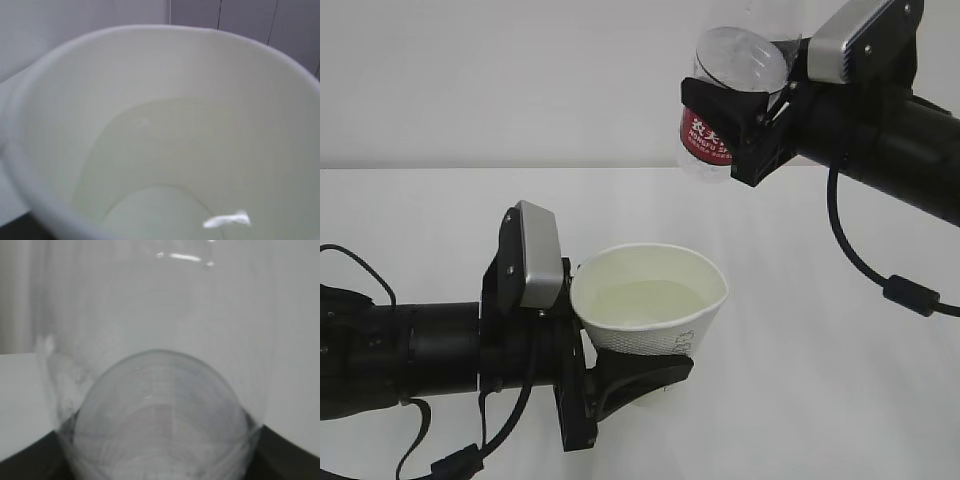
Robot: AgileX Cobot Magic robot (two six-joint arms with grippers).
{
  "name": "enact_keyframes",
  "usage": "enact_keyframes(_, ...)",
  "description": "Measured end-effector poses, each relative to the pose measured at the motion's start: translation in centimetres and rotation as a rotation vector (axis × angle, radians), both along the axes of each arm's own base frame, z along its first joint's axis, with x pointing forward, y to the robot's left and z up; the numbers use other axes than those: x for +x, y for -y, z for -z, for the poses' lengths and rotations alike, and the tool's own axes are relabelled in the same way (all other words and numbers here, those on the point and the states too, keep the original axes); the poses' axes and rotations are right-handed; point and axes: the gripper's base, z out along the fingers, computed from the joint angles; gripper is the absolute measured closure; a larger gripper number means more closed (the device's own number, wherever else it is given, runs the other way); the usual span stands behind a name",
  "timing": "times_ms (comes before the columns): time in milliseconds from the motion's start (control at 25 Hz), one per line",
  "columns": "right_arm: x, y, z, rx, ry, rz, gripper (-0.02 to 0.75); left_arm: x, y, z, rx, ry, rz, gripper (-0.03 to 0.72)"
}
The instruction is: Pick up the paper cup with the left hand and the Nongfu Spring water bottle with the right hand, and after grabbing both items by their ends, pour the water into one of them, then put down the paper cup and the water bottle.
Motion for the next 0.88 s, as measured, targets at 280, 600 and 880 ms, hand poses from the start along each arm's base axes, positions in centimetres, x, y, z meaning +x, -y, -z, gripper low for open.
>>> enact_keyframes(280, 0.0, 0.0, 0.0, 0.002, -0.002, 0.000, 0.253, 0.0, 0.0, 0.0, 0.000, 0.000, 0.000, 0.208)
enact_keyframes(600, 0.5, 0.6, -0.4, 0.085, -0.025, 0.081, 0.253, 0.0, 0.0, 0.0, 0.000, 0.000, 0.000, 0.207)
enact_keyframes(880, 1.1, 1.3, 0.0, 0.056, -0.044, 0.188, 0.253, 0.0, 0.0, 0.0, 0.000, 0.000, 0.000, 0.207)
